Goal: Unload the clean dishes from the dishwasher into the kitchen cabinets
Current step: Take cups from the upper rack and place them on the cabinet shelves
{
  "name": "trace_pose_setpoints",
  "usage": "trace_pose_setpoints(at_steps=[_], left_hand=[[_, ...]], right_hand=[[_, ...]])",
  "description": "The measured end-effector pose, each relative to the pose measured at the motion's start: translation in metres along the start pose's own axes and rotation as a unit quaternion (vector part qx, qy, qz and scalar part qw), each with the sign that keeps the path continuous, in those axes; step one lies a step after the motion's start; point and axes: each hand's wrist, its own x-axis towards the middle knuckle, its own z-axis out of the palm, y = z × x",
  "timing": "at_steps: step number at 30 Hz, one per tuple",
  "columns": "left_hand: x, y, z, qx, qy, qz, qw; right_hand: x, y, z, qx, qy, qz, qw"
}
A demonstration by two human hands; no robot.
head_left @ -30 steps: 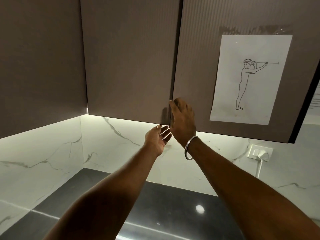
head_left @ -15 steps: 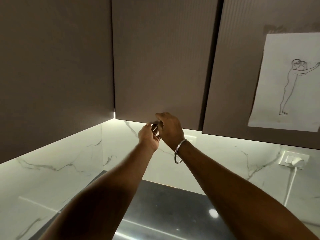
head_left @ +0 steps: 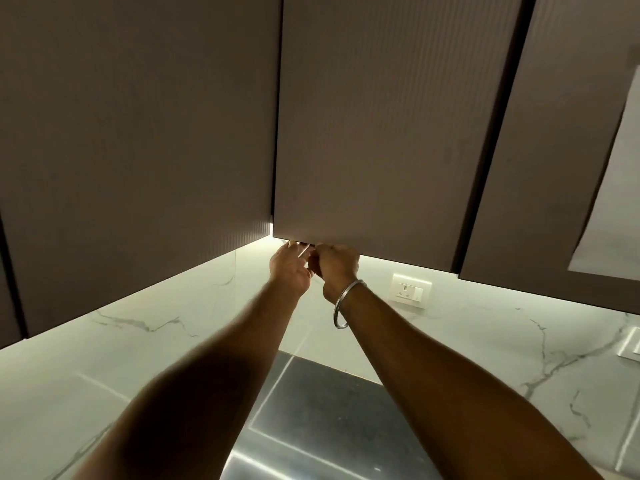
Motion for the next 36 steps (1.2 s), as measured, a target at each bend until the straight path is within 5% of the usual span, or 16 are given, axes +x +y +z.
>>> trace_pose_setpoints(at_steps=[5, 13, 23, 36], left_hand=[[0.001, 0.003, 0.0, 0.008, 0.007, 0.011, 1.0], [0.015, 0.005, -0.002, -0.003, -0.004, -0.003, 1.0], [0.009, 0.006, -0.01, -0.025, 0.007, -0.005, 1.0], [-0.113, 0.003, -0.043, 0.001, -0.003, 0.105, 0.994]], right_hand=[[0.004, 0.003, 0.006, 0.21, 0.003, 0.174, 0.962], [0.019, 0.013, 0.012, 0.322, -0.022, 0.16, 0.933], [0.006, 0.017, 0.011, 0.274, -0.05, 0.115, 0.954], [-0.085, -0.001, -0.023, 0.247, -0.109, 0.119, 0.956]])
